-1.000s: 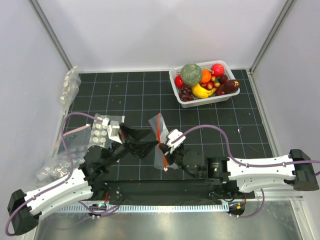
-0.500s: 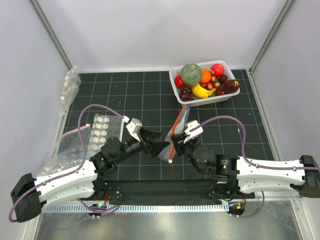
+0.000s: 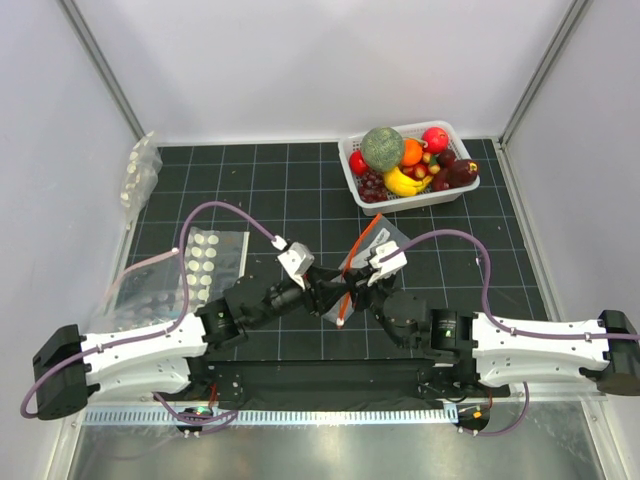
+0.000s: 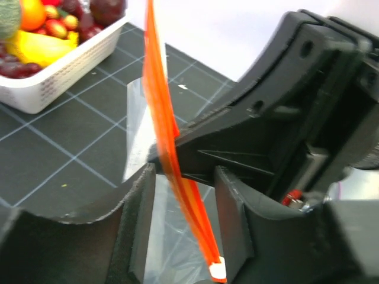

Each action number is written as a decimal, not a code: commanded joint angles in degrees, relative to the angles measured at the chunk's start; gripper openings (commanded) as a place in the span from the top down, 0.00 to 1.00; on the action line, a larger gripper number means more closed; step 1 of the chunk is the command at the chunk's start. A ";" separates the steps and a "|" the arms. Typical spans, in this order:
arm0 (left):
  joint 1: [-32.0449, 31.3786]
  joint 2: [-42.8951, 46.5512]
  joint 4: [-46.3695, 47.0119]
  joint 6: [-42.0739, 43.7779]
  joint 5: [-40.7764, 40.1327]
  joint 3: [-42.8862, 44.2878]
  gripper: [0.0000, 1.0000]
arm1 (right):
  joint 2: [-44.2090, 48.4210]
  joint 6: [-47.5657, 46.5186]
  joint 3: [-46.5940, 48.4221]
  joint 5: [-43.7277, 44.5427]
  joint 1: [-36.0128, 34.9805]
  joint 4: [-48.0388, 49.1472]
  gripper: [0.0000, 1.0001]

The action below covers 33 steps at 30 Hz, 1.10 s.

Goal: Place the food in the zip-top bag and seal the zipper
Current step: Open the zipper of the food storage bag.

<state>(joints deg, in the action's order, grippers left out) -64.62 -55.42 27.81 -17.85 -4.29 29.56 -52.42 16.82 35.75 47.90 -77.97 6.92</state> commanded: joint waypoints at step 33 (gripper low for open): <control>-1.21 5.05 -22.19 7.30 -32.72 9.38 0.92 | 3.91 1.04 1.08 6.18 0.02 -2.46 0.99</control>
<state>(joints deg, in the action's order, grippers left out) -65.67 -52.99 5.96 -12.01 -32.58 37.50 -50.02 18.57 35.79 54.06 -77.67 0.84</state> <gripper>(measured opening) 0.040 0.053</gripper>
